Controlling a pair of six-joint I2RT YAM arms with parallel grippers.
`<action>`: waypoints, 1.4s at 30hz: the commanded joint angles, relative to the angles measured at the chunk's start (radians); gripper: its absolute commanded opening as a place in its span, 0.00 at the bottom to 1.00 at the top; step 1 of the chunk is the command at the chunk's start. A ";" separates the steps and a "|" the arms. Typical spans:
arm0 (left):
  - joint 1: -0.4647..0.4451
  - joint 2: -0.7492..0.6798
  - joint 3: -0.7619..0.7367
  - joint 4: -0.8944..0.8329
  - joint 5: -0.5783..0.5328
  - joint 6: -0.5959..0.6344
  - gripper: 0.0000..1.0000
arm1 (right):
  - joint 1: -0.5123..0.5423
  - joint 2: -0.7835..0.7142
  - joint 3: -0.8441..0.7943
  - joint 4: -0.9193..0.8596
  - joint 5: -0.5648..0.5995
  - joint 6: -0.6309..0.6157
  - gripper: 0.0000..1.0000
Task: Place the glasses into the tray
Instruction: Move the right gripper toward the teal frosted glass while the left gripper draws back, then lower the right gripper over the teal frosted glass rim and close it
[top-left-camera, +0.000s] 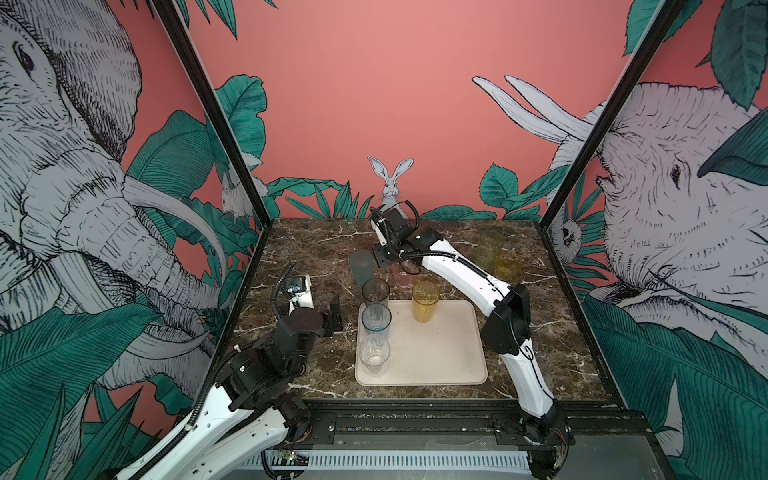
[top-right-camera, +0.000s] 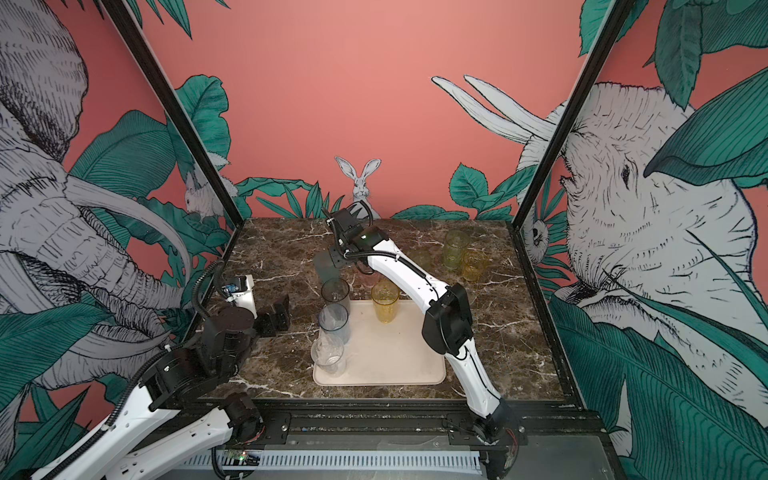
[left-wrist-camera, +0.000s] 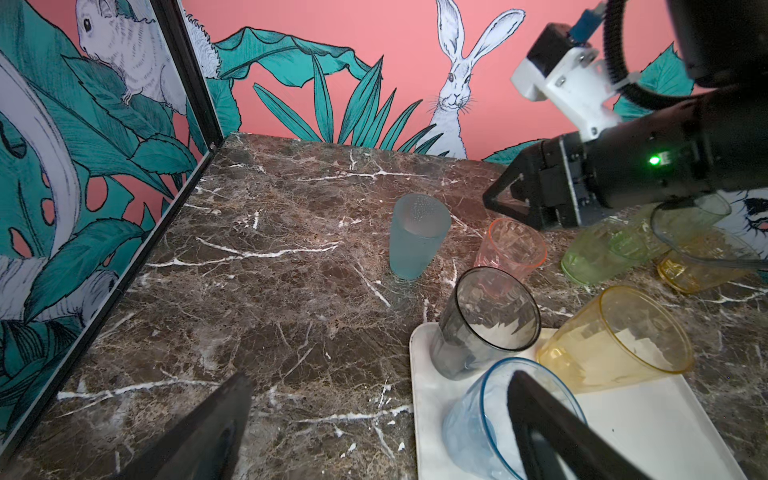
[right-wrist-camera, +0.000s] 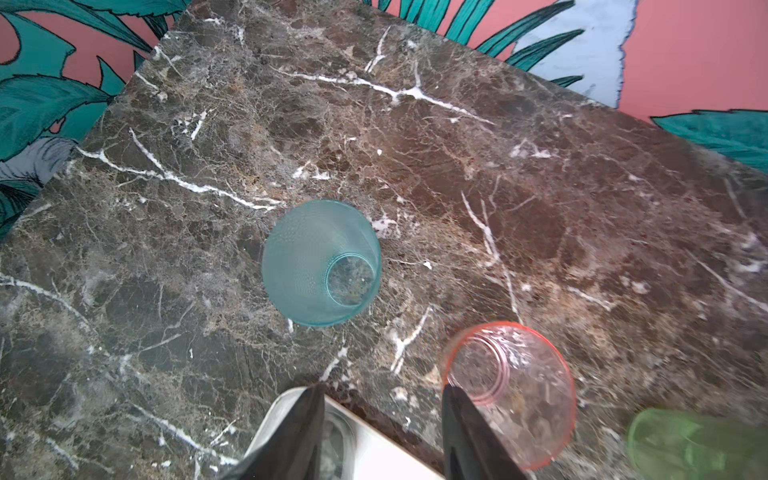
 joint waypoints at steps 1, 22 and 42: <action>0.007 -0.025 -0.018 -0.022 -0.018 -0.011 0.98 | 0.009 0.030 0.048 0.052 -0.021 0.015 0.48; 0.007 -0.056 -0.031 -0.021 -0.057 0.004 0.97 | 0.013 0.226 0.180 0.104 0.056 0.094 0.54; 0.007 -0.045 -0.010 -0.064 -0.069 -0.008 0.97 | 0.011 0.310 0.227 0.144 0.046 0.116 0.51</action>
